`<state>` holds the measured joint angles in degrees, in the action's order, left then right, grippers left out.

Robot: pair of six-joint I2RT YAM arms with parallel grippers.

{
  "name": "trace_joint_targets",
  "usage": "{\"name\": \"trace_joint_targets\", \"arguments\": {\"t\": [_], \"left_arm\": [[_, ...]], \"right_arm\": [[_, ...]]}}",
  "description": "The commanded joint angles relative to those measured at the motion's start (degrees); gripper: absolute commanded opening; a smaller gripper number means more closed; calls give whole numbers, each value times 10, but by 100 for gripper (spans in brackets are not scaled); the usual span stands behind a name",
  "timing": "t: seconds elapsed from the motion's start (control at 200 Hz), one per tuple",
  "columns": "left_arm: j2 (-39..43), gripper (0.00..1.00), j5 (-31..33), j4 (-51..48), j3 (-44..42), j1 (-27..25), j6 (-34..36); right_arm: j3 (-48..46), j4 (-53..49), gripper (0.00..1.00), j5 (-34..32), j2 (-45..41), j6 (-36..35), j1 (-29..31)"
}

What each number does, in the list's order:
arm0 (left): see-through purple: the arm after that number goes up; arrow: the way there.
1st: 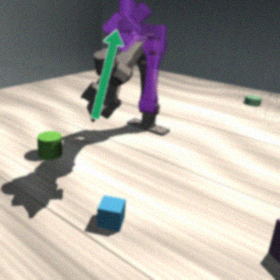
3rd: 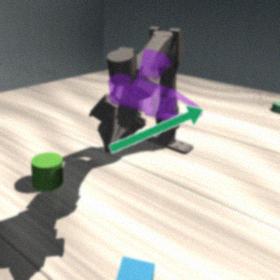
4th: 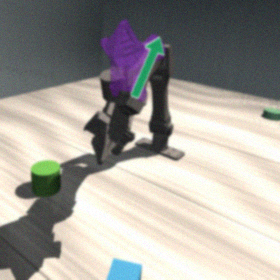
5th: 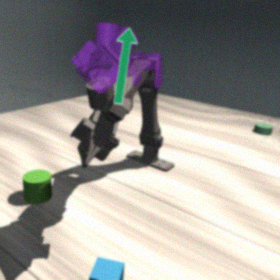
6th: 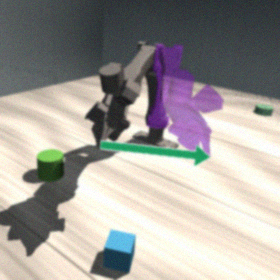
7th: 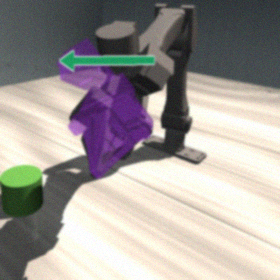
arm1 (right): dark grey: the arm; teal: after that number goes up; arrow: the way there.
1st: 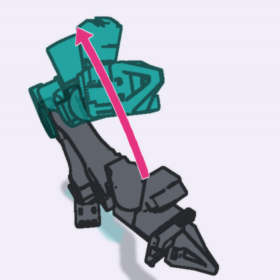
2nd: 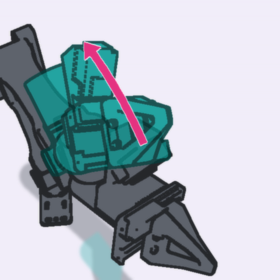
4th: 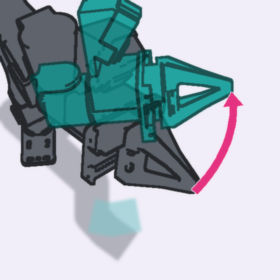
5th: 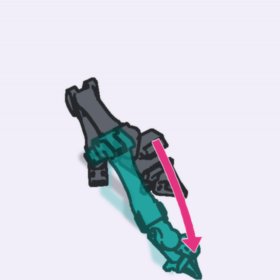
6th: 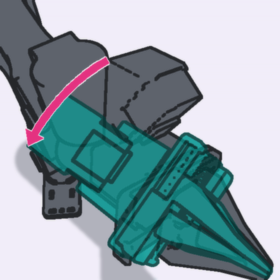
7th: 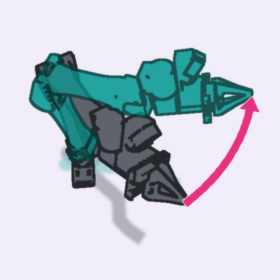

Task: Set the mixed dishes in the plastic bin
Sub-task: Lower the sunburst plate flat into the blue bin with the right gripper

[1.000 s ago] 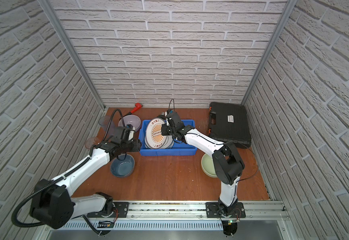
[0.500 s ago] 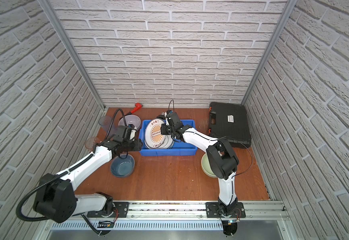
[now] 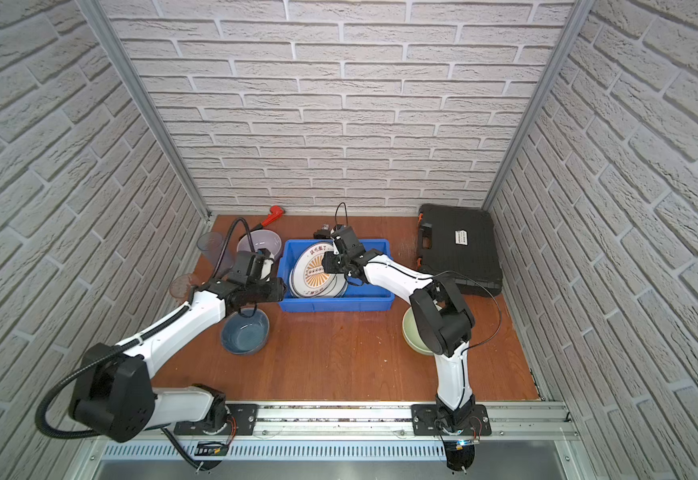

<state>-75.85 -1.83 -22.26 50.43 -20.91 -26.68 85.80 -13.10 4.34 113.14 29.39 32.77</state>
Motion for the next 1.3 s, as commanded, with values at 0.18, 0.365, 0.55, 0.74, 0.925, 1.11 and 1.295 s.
{"name": "trace_joint_targets", "arguments": {"t": [0.18,0.365,0.55,0.74,0.925,1.11,1.295], "left_arm": [[-4,54,-8,14,19,4,5],[-2,54,-8,13,19,4,4],[0,54,-10,9,19,4,3],[0,54,-10,8,19,4,2],[0,54,-12,7,19,4,1],[3,54,-12,6,17,4,0],[7,54,-14,5,18,4,-1]], "right_arm": [[22,-36,51,-33,-2,-34,3],[24,-56,52,-46,14,-44,4],[24,-71,60,-61,19,-55,4],[26,-82,63,-70,26,-61,4],[28,-92,66,-75,30,-64,4],[35,-103,69,-73,39,-63,5],[42,-118,69,-72,38,-65,6]]}}
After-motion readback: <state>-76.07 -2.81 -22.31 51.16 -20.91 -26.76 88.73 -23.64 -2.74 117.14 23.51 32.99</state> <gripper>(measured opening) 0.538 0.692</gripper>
